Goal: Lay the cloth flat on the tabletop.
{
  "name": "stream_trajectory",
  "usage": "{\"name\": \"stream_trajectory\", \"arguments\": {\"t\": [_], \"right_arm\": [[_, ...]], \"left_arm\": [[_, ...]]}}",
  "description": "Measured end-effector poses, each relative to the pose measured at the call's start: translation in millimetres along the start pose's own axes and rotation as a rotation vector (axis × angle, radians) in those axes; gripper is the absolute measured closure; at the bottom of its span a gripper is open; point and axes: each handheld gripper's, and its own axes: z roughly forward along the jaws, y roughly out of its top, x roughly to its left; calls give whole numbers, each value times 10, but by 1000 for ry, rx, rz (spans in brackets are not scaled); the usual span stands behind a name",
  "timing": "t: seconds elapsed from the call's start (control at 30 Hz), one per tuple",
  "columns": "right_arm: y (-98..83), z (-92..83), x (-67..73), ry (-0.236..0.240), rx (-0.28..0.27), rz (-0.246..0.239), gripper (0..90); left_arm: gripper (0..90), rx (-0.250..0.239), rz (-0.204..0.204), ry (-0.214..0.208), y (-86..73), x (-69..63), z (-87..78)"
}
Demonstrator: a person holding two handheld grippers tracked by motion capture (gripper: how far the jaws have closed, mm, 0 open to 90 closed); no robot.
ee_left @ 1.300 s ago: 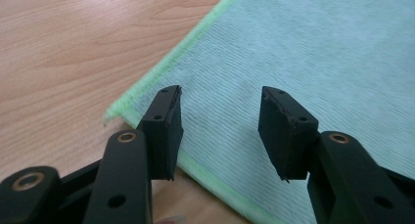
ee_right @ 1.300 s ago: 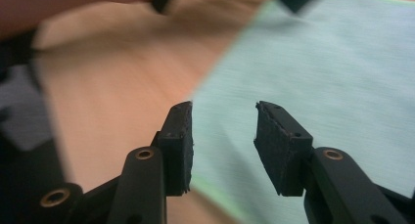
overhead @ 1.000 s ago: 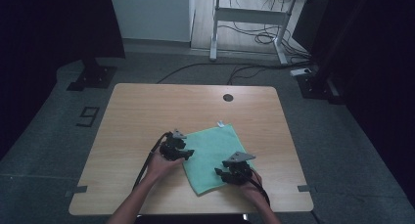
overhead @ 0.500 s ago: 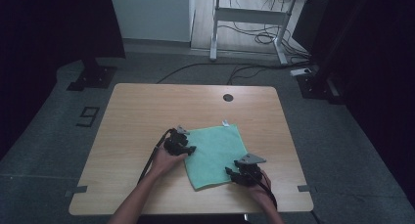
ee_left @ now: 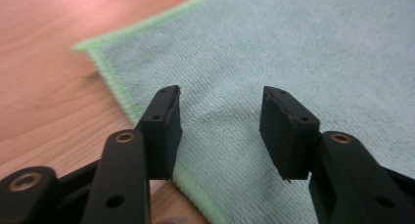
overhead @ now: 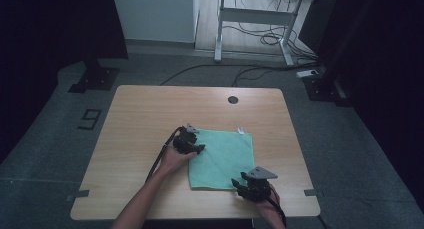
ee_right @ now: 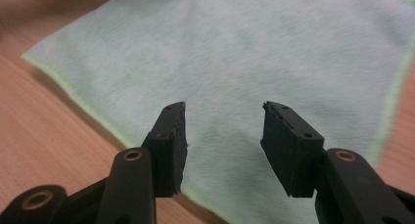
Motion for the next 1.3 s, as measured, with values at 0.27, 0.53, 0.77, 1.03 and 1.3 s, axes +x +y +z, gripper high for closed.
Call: {"name": "stream_trajectory", "arguments": {"t": [0.27,0.53,0.77,1.03,1.3], "right_arm": [[-112,-36,-141,-67,31,35,518],[-130,-153,-155,-73,23,32,527],[273,35,-58,-51,-6,-5,513],[358,324,-24,-46,32,-9,487],[432,297,178,15,-22,-50,485]], "left_arm": [[508,31,-9,4,-33,30,28],[515,-7,-12,27,-22,53,-58],[517,-34,-21,48,144,165,38],[495,-1,-55,52,163,329,205],[474,-8,-59,52,170,367,162]]}}
